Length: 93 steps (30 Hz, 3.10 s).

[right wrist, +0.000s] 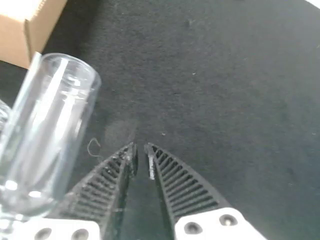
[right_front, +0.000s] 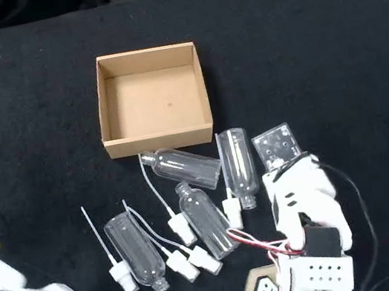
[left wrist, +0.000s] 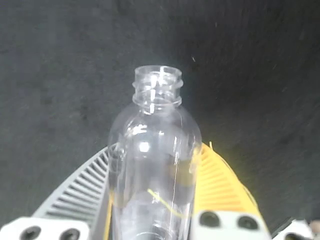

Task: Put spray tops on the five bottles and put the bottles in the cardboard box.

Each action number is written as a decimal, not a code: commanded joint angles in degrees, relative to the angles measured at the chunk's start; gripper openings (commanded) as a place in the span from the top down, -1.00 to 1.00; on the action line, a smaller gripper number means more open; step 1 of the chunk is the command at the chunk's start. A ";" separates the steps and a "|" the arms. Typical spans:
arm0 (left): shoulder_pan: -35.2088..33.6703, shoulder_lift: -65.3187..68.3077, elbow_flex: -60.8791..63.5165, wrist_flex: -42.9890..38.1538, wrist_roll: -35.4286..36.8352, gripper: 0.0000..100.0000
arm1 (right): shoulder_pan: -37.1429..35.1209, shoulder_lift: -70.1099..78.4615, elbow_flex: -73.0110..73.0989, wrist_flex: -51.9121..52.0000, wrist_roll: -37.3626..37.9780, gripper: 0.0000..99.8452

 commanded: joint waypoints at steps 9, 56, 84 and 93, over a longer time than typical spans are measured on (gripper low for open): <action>8.92 -25.41 14.90 -7.65 25.49 0.94 | -0.09 -5.32 -26.86 14.77 0.62 0.98; -28.62 25.67 -34.95 -5.98 22.24 0.94 | -85.36 86.46 -54.20 -18.55 -38.86 0.76; -28.53 25.67 -35.03 -6.07 21.98 0.94 | -79.91 101.76 -58.95 -18.73 -43.08 0.76; -28.53 25.67 -35.03 -6.07 21.89 0.94 | -79.91 102.46 -60.79 -16.62 -43.08 0.76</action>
